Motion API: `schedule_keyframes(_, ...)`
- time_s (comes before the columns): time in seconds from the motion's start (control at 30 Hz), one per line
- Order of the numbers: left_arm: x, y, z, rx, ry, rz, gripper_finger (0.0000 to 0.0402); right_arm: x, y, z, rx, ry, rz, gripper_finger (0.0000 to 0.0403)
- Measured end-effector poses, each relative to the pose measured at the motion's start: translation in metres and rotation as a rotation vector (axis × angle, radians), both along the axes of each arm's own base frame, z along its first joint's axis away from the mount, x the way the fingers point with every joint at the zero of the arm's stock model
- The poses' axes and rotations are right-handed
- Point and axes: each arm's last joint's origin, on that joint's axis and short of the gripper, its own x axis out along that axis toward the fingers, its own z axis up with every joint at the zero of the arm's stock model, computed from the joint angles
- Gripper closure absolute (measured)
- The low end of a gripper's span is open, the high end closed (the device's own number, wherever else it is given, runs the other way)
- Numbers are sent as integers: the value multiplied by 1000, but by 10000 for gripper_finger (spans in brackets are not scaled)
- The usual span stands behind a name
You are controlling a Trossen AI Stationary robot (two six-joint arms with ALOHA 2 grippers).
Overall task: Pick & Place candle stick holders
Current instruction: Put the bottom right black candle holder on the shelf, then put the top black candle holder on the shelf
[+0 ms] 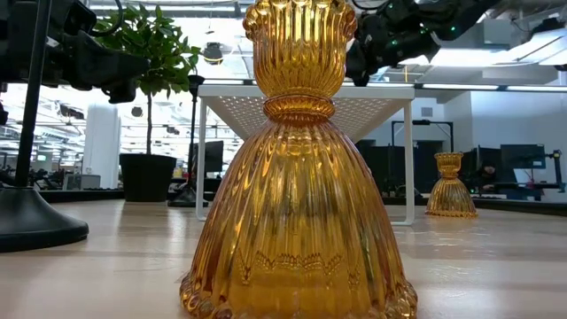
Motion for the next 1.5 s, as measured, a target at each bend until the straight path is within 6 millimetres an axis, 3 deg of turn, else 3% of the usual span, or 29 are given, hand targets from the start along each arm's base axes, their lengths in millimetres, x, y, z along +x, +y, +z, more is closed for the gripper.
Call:
schedule_keyframes(0.6,1,0,-1,0,13,11,394,10,6,-9,18,49,-17,399)
schedule_keyframes(1.0,6,0,-6,3,80,11,394,8,7,-13,54,86,-18,288)
schedule_keyframes(1.27,7,0,-6,1,83,10,394,-23,11,10,74,170,-60,227)
schedule_keyframes(1.5,7,0,-6,2,81,18,394,-63,27,25,84,247,-79,225)
